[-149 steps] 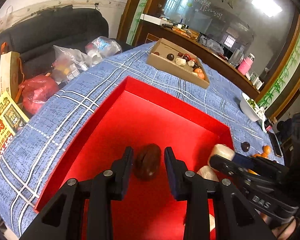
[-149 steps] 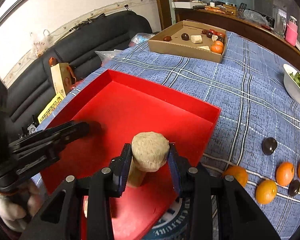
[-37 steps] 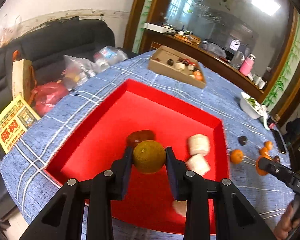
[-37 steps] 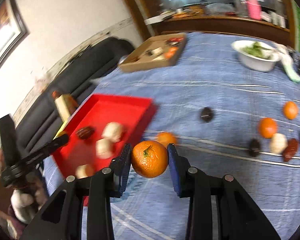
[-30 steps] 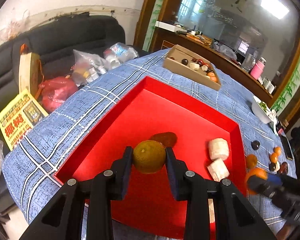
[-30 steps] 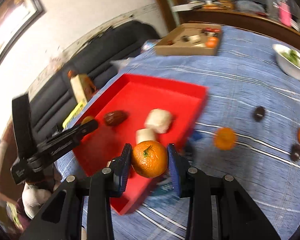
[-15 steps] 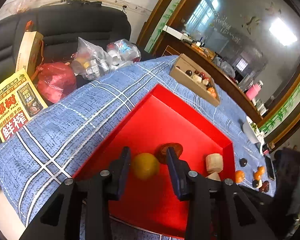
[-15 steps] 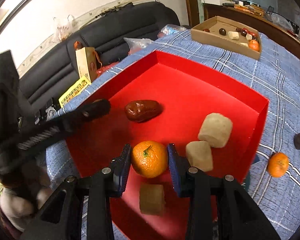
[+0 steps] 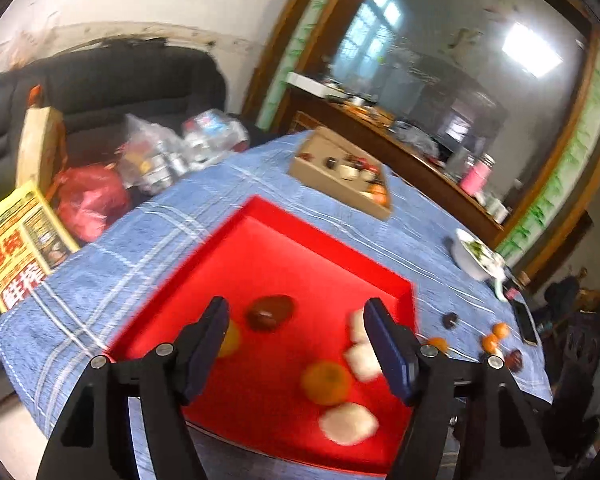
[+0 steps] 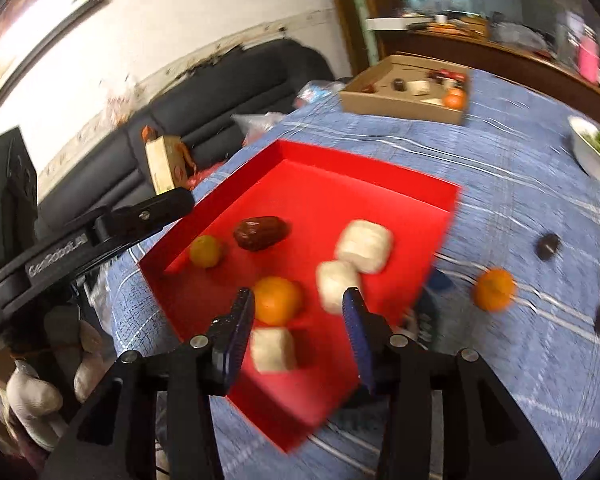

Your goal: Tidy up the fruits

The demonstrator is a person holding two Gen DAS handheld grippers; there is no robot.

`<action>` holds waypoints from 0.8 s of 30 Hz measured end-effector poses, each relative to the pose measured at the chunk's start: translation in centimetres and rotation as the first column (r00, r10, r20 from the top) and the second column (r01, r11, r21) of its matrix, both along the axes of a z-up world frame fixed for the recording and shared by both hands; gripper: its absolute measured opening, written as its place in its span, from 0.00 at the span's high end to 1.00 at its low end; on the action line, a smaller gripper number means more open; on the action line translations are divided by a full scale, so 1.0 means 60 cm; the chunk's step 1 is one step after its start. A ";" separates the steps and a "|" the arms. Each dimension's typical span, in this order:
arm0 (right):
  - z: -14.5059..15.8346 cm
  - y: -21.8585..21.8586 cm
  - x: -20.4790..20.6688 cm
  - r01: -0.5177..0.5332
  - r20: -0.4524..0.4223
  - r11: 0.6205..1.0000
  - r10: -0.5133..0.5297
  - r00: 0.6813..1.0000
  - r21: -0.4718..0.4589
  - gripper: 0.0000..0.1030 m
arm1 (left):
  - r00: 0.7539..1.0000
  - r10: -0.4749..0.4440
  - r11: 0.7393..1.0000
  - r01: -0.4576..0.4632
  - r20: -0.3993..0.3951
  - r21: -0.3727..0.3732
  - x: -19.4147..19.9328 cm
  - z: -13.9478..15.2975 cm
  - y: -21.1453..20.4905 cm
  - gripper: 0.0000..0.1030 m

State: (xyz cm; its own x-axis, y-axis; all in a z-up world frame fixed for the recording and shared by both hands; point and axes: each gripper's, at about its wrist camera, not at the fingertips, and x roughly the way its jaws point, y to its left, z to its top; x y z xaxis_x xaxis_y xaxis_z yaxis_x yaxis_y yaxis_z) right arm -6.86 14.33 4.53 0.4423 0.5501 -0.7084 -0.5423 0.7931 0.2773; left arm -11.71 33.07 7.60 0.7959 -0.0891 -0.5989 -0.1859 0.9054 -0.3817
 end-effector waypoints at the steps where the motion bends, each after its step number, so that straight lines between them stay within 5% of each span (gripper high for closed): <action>1: 0.002 -0.020 -0.001 0.024 -0.002 1.000 -0.024 1.000 0.015 0.56 | 1.000 -0.016 1.000 0.016 -0.003 0.004 0.000 0.004 -0.010 0.29; 9: 0.020 -0.199 -0.017 0.202 0.024 0.976 -0.205 0.979 0.079 0.53 | 0.989 -0.145 0.989 0.146 -0.019 0.016 0.001 0.049 -0.110 0.29; 13: 0.069 -0.305 -0.031 0.295 0.110 0.954 -0.300 0.948 0.057 0.53 | 0.976 -0.206 0.979 0.205 0.066 0.024 -0.018 0.120 -0.158 0.29; 20: 0.262 -0.509 -0.089 0.481 0.326 0.866 -0.497 0.804 0.134 0.53 | 0.918 -0.328 0.941 0.296 0.224 0.167 -0.059 0.270 -0.241 0.29; 24: 0.390 -0.574 -0.143 0.576 0.489 0.807 -0.558 0.670 0.131 0.53 | 0.880 -0.382 0.919 0.332 0.283 0.212 -0.077 0.349 -0.255 0.29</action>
